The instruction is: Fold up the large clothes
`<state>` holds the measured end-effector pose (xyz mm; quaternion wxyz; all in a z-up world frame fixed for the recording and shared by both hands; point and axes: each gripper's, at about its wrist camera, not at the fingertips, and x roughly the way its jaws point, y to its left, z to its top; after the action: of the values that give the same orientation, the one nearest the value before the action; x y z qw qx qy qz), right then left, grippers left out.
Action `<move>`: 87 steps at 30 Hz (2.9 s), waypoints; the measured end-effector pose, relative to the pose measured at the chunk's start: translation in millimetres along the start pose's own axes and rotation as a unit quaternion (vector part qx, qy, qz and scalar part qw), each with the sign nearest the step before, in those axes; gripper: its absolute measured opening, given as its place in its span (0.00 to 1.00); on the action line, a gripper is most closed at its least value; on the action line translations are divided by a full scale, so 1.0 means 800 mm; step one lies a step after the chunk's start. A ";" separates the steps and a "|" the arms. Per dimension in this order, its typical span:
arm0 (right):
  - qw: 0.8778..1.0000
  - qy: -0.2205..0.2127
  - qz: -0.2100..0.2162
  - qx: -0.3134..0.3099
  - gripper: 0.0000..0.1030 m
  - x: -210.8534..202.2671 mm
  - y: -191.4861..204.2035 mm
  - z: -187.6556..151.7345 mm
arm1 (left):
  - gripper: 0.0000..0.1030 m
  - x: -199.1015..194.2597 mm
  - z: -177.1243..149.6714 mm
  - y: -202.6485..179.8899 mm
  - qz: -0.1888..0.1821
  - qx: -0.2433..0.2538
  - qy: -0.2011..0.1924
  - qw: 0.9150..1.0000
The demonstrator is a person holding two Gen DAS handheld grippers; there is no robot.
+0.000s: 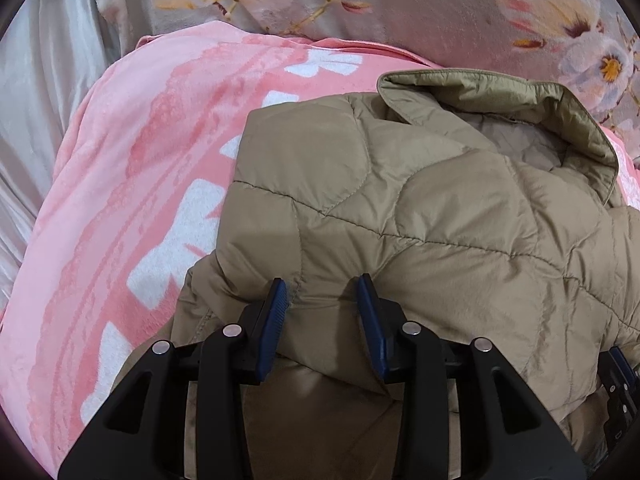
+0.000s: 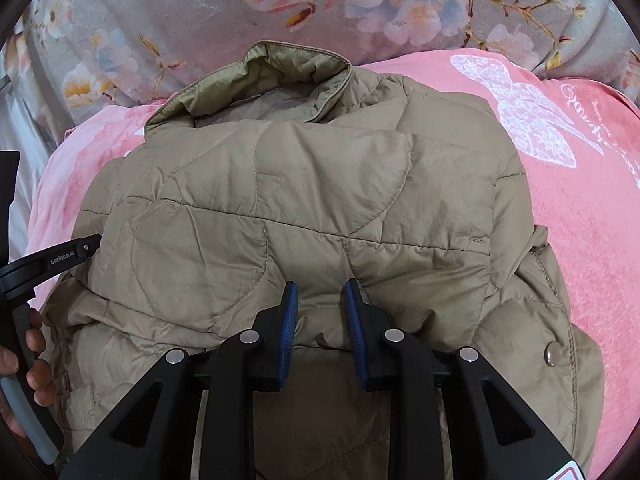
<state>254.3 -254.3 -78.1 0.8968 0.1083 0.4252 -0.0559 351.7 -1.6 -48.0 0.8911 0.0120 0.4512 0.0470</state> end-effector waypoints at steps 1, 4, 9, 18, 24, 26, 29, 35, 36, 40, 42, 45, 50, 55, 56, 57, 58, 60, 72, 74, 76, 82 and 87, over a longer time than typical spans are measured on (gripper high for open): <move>1.000 -0.001 0.000 -0.001 0.22 0.001 0.000 -0.001 | 0.35 0.001 -0.002 -0.001 0.000 0.002 -0.002 1.000; 1.000 -0.001 0.008 0.000 0.22 0.002 -0.002 -0.002 | 0.35 0.003 -0.005 -0.003 0.004 0.013 -0.008 1.000; 0.999 0.024 0.038 0.020 0.26 -0.017 -0.017 0.013 | 0.35 -0.031 0.006 0.029 -0.080 0.002 -0.010 0.997; 0.986 -0.028 0.118 0.113 0.55 0.008 -0.049 0.148 | 0.76 -0.001 0.140 0.013 -0.163 -0.016 -0.017 0.986; 0.983 0.021 0.109 0.146 0.51 0.091 -0.048 0.189 | 0.45 0.104 0.184 -0.009 -0.246 -0.090 0.096 0.960; 0.987 0.027 0.103 0.120 0.10 0.104 -0.038 0.206 | 0.28 0.104 0.198 -0.025 -0.258 -0.072 0.094 0.959; 0.980 -0.039 0.142 0.131 0.06 0.084 -0.035 0.242 | 0.10 0.079 0.229 -0.047 -0.278 -0.047 0.055 0.958; 0.983 -0.070 0.132 0.110 0.05 0.074 -0.030 0.253 | 0.05 0.033 0.258 -0.051 -0.310 -0.048 -0.011 0.949; 0.988 -0.060 0.114 0.084 0.04 0.076 -0.027 0.243 | 0.03 0.035 0.248 -0.045 -0.307 -0.042 -0.010 0.951; 0.997 -0.026 0.063 0.024 0.04 0.082 -0.032 0.189 | 0.01 0.062 0.202 -0.023 -0.252 -0.014 -0.001 0.968; 0.998 -0.009 0.050 0.020 0.04 0.089 -0.041 0.171 | 0.01 0.078 0.178 -0.009 -0.227 -0.002 0.009 0.974; 0.998 0.008 0.055 0.040 0.02 0.102 -0.057 0.156 | 0.00 0.108 0.153 0.003 -0.226 -0.011 0.042 0.973; 0.998 0.027 0.045 0.043 0.01 0.105 -0.058 0.156 | 0.00 0.112 0.142 0.001 -0.204 0.004 0.041 0.978; 0.998 -0.020 -0.004 0.052 0.16 0.029 -0.060 0.160 | 0.00 0.047 0.152 0.019 -0.176 0.033 -0.010 0.984; 0.997 -0.050 -0.010 0.051 0.16 0.010 -0.055 0.171 | 0.00 0.027 0.164 0.019 -0.165 0.035 -0.035 0.985; 0.997 -0.067 -0.004 0.050 0.16 0.000 -0.048 0.182 | 0.00 0.013 0.179 0.016 -0.163 0.031 -0.053 0.985; 0.996 -0.078 0.006 0.048 0.16 -0.005 -0.039 0.193 | 0.00 0.006 0.192 0.011 -0.166 0.029 -0.062 0.984; 0.995 -0.096 0.023 0.023 0.16 0.001 -0.004 0.226 | 0.05 0.005 0.232 -0.017 -0.187 0.021 -0.067 0.980; 0.999 0.004 0.036 -0.038 0.04 0.110 0.019 0.199 | 0.13 0.090 0.190 -0.088 -0.210 0.047 0.033 0.976; 0.999 0.013 0.045 -0.014 0.00 0.118 -0.001 0.195 | 0.13 0.093 0.175 -0.088 -0.210 0.053 0.032 0.976; 0.998 0.019 0.053 0.007 0.00 0.123 -0.010 0.194 | 0.13 0.096 0.167 -0.088 -0.208 0.056 0.027 0.976; 0.999 0.022 0.039 0.009 0.00 0.141 -0.009 0.187 | 0.13 0.104 0.154 -0.099 -0.200 0.066 0.000 0.978; 1.000 0.007 0.026 0.003 0.00 0.145 -0.002 0.183 | 0.12 0.106 0.141 -0.104 -0.184 0.074 -0.030 0.980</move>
<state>437.0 -292.4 -78.7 0.8945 0.1226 0.4286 -0.0327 498.4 -73.9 -54.4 0.8942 -0.0043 0.4212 -0.1518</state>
